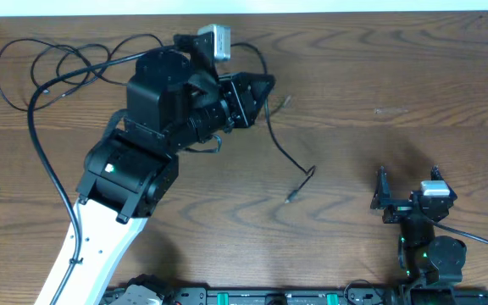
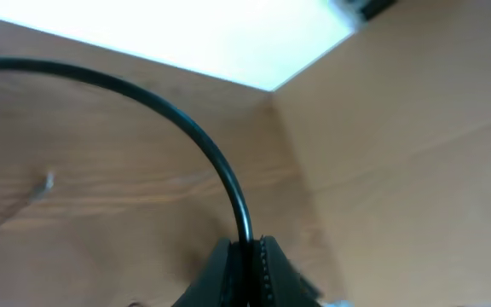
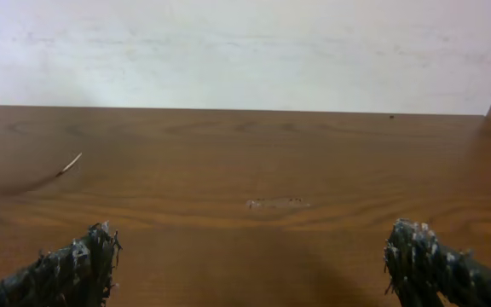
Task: Untangle cables
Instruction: 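Lift the black cable up and right with the left gripper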
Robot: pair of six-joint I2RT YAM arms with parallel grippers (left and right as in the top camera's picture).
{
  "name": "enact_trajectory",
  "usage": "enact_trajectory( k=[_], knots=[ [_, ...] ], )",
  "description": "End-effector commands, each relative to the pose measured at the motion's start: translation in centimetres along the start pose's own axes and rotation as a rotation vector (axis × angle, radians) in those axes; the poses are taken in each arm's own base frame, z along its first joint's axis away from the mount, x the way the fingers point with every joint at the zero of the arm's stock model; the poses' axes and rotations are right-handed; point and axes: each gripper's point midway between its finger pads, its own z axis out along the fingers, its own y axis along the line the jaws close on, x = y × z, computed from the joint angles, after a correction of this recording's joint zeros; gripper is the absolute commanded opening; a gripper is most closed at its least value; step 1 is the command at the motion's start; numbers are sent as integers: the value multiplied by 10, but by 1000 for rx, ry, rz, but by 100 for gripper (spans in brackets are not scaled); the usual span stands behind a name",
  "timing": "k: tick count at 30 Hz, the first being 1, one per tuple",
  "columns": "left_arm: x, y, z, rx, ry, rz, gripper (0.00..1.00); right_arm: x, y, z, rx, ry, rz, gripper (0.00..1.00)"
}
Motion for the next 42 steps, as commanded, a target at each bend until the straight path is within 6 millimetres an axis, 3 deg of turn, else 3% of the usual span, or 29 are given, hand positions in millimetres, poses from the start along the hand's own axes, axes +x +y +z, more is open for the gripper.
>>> enact_trajectory(
  k=[1, 6, 11, 13, 17, 22, 28, 31, 36, 40, 42],
  knots=[
    [7, -20, -10, 79, 41, -72, 8, 1, 3, 0, -11, 3, 13, 99],
    [30, 5, -4, -11, 134, -124, 8, 1, 3, 0, -10, 3, 13, 99],
    [62, 40, 18, -114, 277, -106, 8, 1, 3, 0, -11, 3, 13, 99],
    [76, 44, 29, -111, 342, -74, 8, 1, 3, 0, -11, 3, 12, 99],
    [94, 14, 44, 101, 453, 30, 8, 1, 3, 0, -10, 3, 13, 99],
    [87, -32, 37, 366, 466, 95, 8, 1, 3, 0, -11, 3, 13, 99],
    [72, -41, 26, 382, 411, 90, 8, 1, 3, 0, -11, 3, 13, 99],
    [68, -26, 31, 298, 387, 66, 8, 1, 3, 0, -11, 3, 12, 99],
    [77, 44, 35, -79, 361, -16, 8, 1, 3, 0, -11, 3, 13, 99],
    [91, 50, 30, -104, 417, -7, 8, 1, 4, 0, -16, 1, 13, 99],
    [98, 49, 28, -105, 443, 4, 8, -1, 15, -1, -84, -4, 58, 99]
  ],
)
